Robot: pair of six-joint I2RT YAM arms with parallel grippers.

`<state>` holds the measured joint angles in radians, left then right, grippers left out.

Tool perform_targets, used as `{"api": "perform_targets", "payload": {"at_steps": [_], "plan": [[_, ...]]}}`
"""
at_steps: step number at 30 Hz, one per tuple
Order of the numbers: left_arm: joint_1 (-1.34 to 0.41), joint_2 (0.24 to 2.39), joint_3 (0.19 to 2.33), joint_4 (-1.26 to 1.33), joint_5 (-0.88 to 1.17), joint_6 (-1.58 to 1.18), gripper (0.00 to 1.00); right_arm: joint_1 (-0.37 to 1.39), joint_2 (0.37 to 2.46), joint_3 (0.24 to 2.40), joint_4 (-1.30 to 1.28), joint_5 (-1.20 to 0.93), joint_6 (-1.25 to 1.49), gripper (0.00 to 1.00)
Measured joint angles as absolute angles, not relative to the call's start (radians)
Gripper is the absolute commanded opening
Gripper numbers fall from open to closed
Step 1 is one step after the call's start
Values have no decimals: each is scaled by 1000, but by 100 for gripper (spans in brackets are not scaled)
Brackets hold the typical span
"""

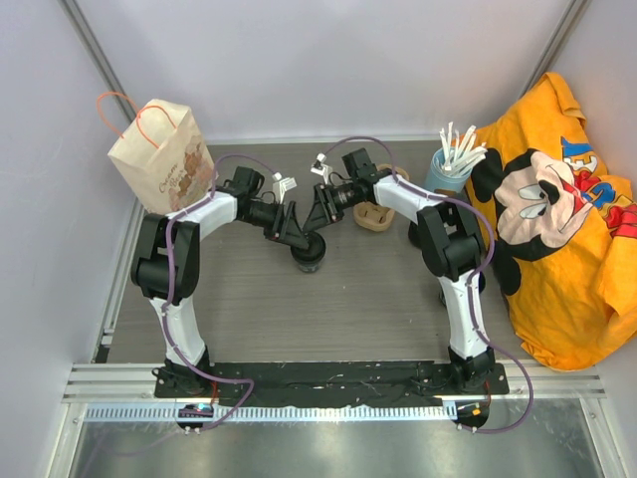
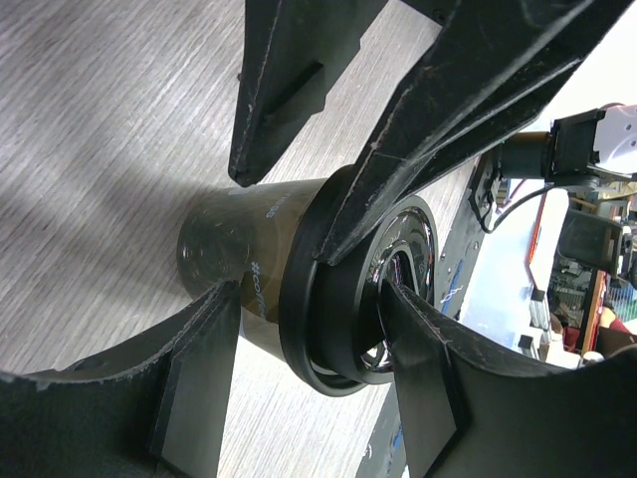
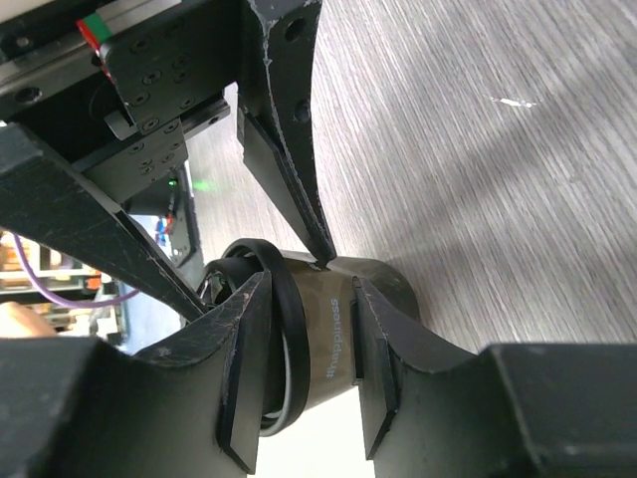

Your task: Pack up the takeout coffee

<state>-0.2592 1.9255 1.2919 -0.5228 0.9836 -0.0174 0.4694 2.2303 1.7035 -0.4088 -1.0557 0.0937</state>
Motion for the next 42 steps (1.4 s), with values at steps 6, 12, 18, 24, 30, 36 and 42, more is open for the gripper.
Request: {"api": "perform_targets", "payload": {"at_steps": [6, 12, 18, 24, 30, 36, 42], "plan": [[-261, 1925, 1292, -527, 984, -17, 24, 473, 2205, 1691, -429, -1018, 30, 40], [-262, 1924, 1292, -530, 982, -17, 23, 482, 2190, 1688, -437, -984, -5, 40], [-264, 1918, 1292, -533, 969, -17, 22, 489, 2177, 1682, -439, -953, -28, 39], [-267, 1914, 1292, -534, 960, -17, 20, 496, 2153, 1658, -424, -917, -44, 39], [-273, 1911, 1291, -538, 949, -17, 19, 505, 2133, 1631, -412, -872, -73, 40], [-276, 1902, 1289, -541, 934, -17, 18, 515, 2114, 1616, -401, -839, -98, 41], [-278, 1899, 1288, -540, 932, -17, 18, 513, 2112, 1641, -432, -811, -104, 56]]}}
